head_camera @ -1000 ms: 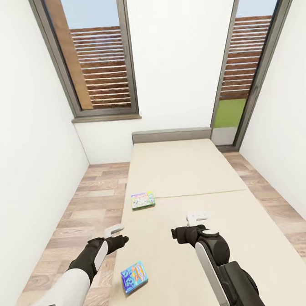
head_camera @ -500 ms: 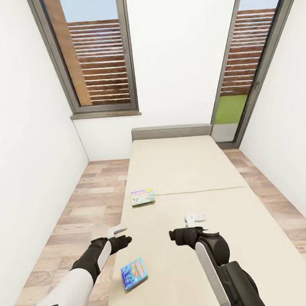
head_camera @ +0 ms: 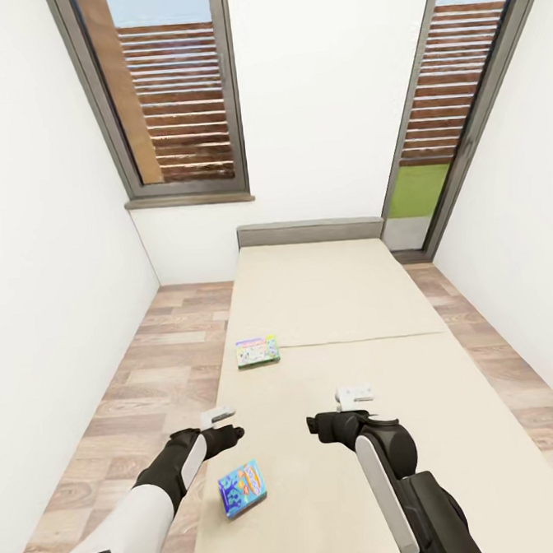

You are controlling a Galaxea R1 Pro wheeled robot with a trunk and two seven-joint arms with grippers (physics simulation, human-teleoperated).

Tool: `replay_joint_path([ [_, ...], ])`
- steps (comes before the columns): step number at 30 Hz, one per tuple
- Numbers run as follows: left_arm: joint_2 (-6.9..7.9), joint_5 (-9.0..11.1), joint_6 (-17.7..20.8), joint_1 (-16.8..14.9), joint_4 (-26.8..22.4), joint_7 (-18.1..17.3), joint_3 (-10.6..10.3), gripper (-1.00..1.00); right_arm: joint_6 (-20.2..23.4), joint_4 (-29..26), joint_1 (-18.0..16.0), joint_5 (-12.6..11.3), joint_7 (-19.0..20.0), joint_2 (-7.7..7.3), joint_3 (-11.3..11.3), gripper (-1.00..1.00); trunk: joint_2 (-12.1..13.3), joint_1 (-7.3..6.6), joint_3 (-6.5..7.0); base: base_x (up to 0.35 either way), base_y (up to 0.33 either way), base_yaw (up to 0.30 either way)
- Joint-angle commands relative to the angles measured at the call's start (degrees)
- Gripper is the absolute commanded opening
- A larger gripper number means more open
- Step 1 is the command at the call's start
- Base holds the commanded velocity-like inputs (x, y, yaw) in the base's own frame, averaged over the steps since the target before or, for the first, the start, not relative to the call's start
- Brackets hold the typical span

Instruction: Put all the toys in the child's room - the three board games (two on the bed and one on the table), the two jigsaw puzzles on the table, and the tennis ball on the table - inside the toy box on the table in the child's room.

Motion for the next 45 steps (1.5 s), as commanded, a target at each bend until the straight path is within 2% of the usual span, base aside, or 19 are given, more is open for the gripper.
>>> replay_joint_path([
  [1,-0.07,0.1,0.4,0.0,-0.1,-0.2,0.3,1.00,0.2,-0.1,-0.1,-0.6,-0.6,0.00,0.0,1.00,-0.1,0.03,-0.21,0.000,0.000,0.000],
  [10,-1.25,0.1,0.1,-0.1,-0.4,-0.4,0.0,1.00,0.3,-0.1,-0.1,-0.6,-0.5,0.00,0.0,1.00,-0.1,0.03,-1.06,0.000,0.000,0.000],
  [24,-1.66,0.3,0.4,-0.3,-2.4,-0.3,0.1,1.00,0.5,-0.2,-0.1,-0.6,-0.5,0.00,0.1,1.00,-0.1,0.03,-2.38,0.000,0.000,0.000],
  [41,-1.27,0.2,-0.2,-0.3,-2.6,-0.3,0.1,1.00,0.6,-0.2,-0.2,-0.6,-0.5,0.00,0.0,1.00,-0.1,0.03,-3.99,0.000,0.000,0.000],
  [45,-1.10,0.2,0.4,-0.8,-5.1,-0.3,0.2,1.00,0.6,-0.3,-0.2,-0.6,-0.5,0.00,0.1,1.00,-0.1,0.03,-4.37,0.000,0.000,0.000],
])
